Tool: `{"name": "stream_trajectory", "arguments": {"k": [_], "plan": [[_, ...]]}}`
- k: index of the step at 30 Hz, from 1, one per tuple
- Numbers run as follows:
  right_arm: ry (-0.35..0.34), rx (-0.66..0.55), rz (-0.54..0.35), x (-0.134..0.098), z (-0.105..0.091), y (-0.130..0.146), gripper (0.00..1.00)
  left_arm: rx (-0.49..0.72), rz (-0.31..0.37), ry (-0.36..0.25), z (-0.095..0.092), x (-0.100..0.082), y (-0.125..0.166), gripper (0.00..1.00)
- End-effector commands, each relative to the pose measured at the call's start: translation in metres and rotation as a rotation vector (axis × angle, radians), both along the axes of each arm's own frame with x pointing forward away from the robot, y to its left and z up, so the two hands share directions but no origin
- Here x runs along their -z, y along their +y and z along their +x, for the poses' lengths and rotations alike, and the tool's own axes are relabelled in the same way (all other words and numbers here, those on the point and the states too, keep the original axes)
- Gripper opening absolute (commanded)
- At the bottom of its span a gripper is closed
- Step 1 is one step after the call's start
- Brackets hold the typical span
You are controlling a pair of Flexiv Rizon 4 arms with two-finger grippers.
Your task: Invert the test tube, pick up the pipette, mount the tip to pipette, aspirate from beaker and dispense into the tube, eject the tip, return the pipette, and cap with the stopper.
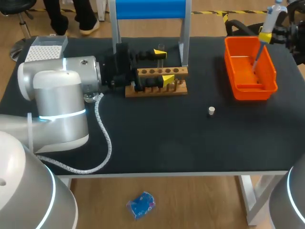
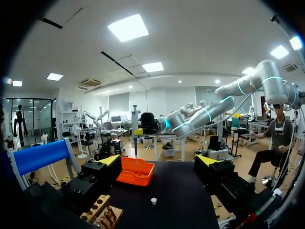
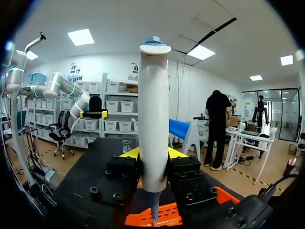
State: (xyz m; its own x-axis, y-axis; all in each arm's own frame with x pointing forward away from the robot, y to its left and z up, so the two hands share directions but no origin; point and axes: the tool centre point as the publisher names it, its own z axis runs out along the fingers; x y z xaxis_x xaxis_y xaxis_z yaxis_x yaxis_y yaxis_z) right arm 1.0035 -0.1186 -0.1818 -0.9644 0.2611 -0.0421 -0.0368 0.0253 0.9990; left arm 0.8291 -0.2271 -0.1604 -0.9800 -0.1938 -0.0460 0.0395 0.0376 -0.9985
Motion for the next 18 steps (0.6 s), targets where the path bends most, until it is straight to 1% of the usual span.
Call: {"name": "stream_trajectory", "arguments": {"k": [1,6,8,18], "plan": [[-0.005,-0.050,0.010,0.0038,0.0069,-0.0017,0.00,-0.005,-0.002,-0.002,-0.0005,0.0008,-0.0014,1.00],[-0.004,-0.057,0.018,0.0044,0.0050,-0.0022,0.00,-0.005,-0.002,-0.002,-0.0005,0.0008,-0.0014,1.00],[-0.020,-0.040,0.026,0.0029,0.0037,-0.0043,0.00,-0.005,-0.002,-0.002,-0.0005,0.0008,-0.0014,1.00],[-0.020,-0.040,0.026,0.0029,0.0037,-0.0043,0.00,-0.005,-0.002,-0.002,-0.0005,0.0008,-0.0014,1.00]]}}
